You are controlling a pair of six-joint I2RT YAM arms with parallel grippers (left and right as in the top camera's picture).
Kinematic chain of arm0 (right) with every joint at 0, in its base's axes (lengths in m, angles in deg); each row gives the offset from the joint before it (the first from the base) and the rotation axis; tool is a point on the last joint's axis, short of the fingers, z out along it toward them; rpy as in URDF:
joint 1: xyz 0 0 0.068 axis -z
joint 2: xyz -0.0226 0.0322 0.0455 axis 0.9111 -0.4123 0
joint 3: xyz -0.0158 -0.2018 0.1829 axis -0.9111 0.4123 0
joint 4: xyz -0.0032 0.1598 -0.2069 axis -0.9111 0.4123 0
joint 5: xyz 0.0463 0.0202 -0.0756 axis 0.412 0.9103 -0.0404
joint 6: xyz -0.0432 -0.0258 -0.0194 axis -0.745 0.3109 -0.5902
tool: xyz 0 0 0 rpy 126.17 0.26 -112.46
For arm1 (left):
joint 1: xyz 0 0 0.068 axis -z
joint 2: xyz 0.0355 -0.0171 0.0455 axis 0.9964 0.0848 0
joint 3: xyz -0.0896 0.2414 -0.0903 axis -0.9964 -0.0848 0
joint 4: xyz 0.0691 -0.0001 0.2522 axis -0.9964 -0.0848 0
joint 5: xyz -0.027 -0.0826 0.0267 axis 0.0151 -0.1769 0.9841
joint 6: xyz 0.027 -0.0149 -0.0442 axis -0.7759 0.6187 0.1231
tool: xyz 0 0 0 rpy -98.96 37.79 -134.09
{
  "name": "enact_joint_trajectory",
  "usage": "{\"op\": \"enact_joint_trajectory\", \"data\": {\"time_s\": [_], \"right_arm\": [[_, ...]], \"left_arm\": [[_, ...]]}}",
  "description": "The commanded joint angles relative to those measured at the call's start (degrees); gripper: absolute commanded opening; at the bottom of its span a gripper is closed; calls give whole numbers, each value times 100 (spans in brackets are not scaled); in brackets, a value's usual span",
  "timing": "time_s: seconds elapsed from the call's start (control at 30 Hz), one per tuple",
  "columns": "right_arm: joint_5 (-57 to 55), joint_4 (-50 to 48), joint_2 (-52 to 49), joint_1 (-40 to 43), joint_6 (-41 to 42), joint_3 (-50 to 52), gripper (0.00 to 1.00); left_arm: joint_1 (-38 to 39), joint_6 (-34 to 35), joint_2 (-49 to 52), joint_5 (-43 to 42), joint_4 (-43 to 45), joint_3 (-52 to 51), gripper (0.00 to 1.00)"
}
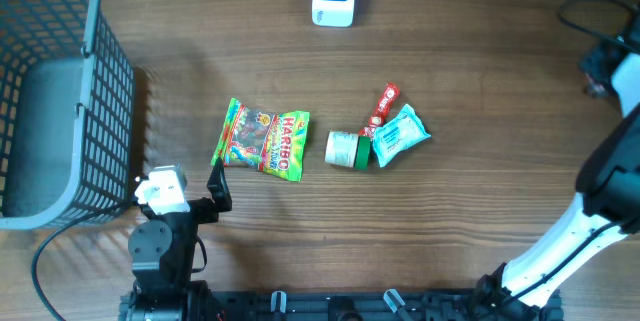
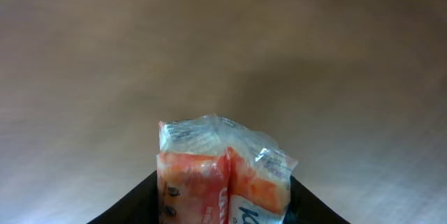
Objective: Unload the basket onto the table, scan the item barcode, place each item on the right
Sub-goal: 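Carry the tissue pack to the far right and release it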
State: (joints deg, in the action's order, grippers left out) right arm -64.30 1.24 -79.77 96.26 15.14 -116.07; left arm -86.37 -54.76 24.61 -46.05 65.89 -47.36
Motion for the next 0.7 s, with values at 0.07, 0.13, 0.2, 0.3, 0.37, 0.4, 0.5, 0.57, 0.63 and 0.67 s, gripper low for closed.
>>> {"op": "enact_joint_trajectory", "data": {"time_s": [0.07, 0.13, 0.2, 0.3, 0.37, 0.4, 0.5, 0.57, 0.63, 0.67], "right_arm": [[61, 120, -232, 691, -22, 20, 99], [409, 323, -55, 713, -39, -175, 100], [1368, 636, 264, 619, 33, -439, 100], [3123, 955, 990, 354, 352, -503, 100], [3617, 1237, 1499, -61, 813, -503, 100], [3611, 1375, 1676, -278, 935, -503, 100], [2970, 2184, 2312, -1346, 1224, -503, 99], [2605, 2741, 2487, -1993, 1394, -503, 100], [2833, 3276, 2483, -2575, 1390, -490, 100], [3042, 3574, 2439, -2949, 1349, -428, 100]], "left_arm": [[22, -129, 24, -74, 66, -177, 100], [22, -129, 26, -90, 68, -177, 100], [22, -129, 26, -90, 66, -177, 100], [22, -129, 26, -90, 63, -177, 100], [22, -131, 26, -87, 63, -177, 100], [22, -129, 26, -87, 63, -177, 100], [22, -129, 26, -87, 61, -177, 100], [22, -131, 26, -87, 63, -177, 100], [22, -129, 26, -87, 63, -177, 100], [22, -129, 26, -87, 63, -177, 100]]}}
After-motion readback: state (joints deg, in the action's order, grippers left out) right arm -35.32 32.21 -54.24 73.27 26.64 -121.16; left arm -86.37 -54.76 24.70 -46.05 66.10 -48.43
